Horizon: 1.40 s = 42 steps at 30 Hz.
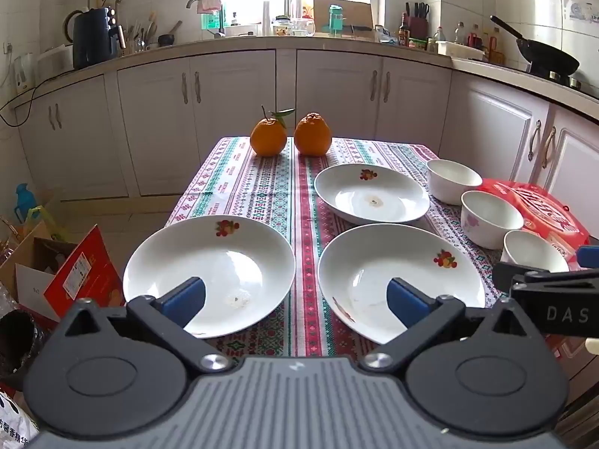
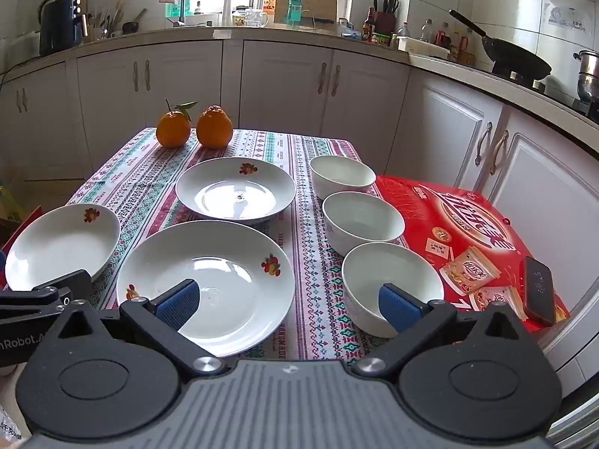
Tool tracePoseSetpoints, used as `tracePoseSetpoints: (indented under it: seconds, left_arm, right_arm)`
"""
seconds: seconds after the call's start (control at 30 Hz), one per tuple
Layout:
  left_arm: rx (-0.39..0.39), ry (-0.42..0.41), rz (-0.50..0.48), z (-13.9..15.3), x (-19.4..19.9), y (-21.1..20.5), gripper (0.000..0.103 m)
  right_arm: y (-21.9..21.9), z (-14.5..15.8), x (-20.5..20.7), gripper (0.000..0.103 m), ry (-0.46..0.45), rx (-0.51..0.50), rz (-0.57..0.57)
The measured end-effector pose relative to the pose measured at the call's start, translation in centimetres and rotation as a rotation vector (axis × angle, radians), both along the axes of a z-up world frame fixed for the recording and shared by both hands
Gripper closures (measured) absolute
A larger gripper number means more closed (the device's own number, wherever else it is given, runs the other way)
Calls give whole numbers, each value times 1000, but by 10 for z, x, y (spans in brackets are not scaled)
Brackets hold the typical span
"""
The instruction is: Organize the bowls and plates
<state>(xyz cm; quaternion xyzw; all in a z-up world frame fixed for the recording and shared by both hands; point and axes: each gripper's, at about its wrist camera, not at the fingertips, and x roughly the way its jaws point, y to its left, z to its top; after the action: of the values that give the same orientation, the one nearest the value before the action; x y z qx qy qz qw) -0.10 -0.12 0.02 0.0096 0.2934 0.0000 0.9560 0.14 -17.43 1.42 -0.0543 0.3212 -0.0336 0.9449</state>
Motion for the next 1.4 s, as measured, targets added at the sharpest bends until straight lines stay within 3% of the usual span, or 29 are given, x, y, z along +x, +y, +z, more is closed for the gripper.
tracePoseSetpoints:
  seconds: [1.4]
  left_arm:
    - [-24,15,3,-1,0,-1,1]
  right_arm:
    - [-3,1,2,0,5,5,-10]
